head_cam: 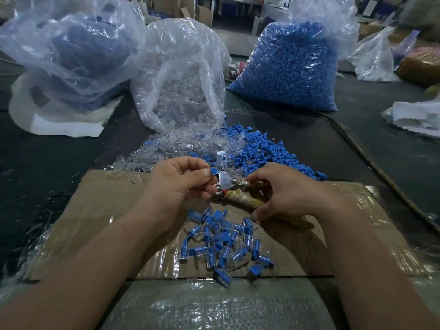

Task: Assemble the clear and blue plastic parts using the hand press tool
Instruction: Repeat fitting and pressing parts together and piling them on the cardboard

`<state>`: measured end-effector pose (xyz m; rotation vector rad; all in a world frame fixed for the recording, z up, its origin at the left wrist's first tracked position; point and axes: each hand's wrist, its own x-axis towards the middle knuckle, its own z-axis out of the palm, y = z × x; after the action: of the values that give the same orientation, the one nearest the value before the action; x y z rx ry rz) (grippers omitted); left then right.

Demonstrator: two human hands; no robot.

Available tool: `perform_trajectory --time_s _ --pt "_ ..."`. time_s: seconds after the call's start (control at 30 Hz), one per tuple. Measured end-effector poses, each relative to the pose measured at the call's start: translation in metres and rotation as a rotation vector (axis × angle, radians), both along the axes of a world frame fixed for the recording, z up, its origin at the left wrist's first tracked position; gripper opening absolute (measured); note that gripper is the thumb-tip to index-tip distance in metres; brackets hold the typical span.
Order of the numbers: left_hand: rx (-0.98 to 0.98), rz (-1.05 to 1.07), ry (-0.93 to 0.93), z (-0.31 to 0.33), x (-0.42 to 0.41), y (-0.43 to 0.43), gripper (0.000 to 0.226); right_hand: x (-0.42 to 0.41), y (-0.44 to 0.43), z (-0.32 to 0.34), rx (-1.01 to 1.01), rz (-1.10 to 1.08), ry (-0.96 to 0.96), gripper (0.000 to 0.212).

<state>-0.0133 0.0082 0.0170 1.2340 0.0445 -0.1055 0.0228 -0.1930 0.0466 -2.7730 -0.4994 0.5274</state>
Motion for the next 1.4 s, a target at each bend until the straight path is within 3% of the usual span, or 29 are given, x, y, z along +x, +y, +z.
perform_trajectory --time_s 0.27,0.53,0.7,1.03,1.4 --pt "-0.021 0.048 -0.003 0.001 0.001 0.001 0.013 0.001 0.015 -0.009 -0.088 -0.008 -0.285 0.008" --pt "-0.024 0.105 -0.036 0.002 0.000 0.000 0.013 0.001 0.005 -0.010 0.101 -0.126 -0.448 0.019" --pt "-0.007 0.145 -0.095 0.002 -0.001 -0.004 0.013 -0.006 0.017 -0.010 0.235 -0.071 -0.449 0.022" --pt "0.054 0.218 -0.156 0.006 -0.004 -0.007 0.007 -0.013 0.027 -0.009 0.185 0.011 -0.363 0.029" --pt "0.124 0.280 -0.191 0.001 -0.004 -0.008 0.014 -0.012 0.034 -0.015 0.170 0.031 -0.379 0.018"
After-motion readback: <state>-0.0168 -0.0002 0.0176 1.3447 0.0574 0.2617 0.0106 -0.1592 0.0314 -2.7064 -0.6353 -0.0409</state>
